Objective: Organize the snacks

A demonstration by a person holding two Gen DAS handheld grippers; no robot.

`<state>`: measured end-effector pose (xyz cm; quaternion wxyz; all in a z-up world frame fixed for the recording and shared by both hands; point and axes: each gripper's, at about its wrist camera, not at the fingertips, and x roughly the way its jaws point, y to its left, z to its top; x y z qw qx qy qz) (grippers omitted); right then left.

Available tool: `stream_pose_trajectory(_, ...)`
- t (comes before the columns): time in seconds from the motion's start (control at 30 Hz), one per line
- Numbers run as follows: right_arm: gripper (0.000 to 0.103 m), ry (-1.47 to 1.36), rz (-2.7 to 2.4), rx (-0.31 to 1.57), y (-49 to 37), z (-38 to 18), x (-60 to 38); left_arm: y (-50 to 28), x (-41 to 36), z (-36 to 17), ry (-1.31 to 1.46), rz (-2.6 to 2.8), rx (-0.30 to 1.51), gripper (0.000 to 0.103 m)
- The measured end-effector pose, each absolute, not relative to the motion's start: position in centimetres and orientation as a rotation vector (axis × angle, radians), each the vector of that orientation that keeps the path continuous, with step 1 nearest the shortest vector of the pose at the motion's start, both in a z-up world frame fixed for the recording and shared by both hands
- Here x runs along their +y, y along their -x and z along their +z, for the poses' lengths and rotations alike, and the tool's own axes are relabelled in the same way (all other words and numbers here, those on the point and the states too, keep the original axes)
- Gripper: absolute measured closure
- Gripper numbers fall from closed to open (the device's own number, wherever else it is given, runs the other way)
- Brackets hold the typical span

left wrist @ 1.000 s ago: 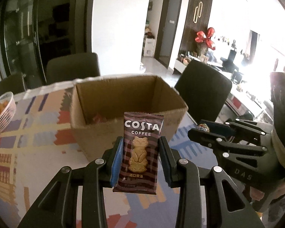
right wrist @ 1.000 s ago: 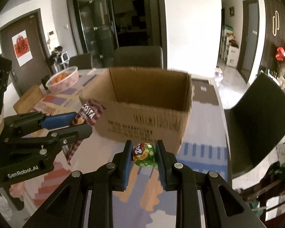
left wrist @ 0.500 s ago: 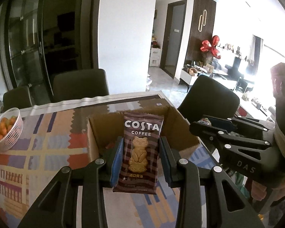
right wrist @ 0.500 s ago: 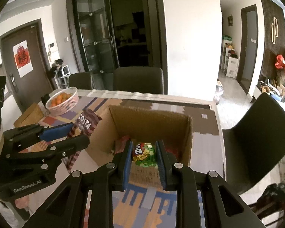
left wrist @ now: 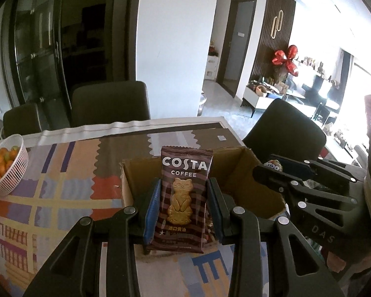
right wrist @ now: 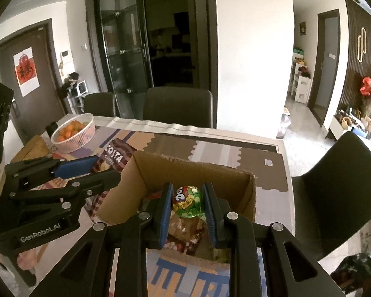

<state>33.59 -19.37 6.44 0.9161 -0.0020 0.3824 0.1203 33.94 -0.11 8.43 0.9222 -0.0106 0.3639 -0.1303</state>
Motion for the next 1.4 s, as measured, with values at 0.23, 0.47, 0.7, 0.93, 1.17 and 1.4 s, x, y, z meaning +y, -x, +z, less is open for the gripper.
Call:
stream_pose_trajectory(0.23, 0.077, 0.007, 0.232, 0.827, -35.5, 5.0, -19.3, -35.9, -0.3, 7.3, 0.015, -0.243, 0.787, 0.061)
stream_pose_trajectory(0.47, 0.058, 0.010, 0.175, 0.833, -35.2, 4.5, -19.6, -34.8, 0.2, 7.4, -0.009, -0.184, 0.754, 0.049)
stream_pose_trajectory(0.7, 0.046, 0.008, 0.151, 0.801, -32.5, 5.3, -20.0, -31.3, 0.3, 8.4, -0.023, -0.160, 0.693, 0.041)
stream_pose_trajectory(0.93, 0.036, 0.011, 0.099, 0.731, -28.4, 7.1, -20.8, -26.6, 0.3, 10.3, -0.039, -0.150, 0.609, 0.032)
stream_pose_trajectory(1.17, 0.025, 0.010, 0.078, 0.657, -23.9, 9.1, -21.2, -22.1, 0.0, 10.9, -0.059, -0.151, 0.561, 0.022)
stream_pose_trajectory(1.4, 0.018, -0.004, 0.065, 0.617, -19.6, 9.5, -21.0, -17.8, 0.1, 10.4, -0.054, -0.129, 0.552, 0.014)
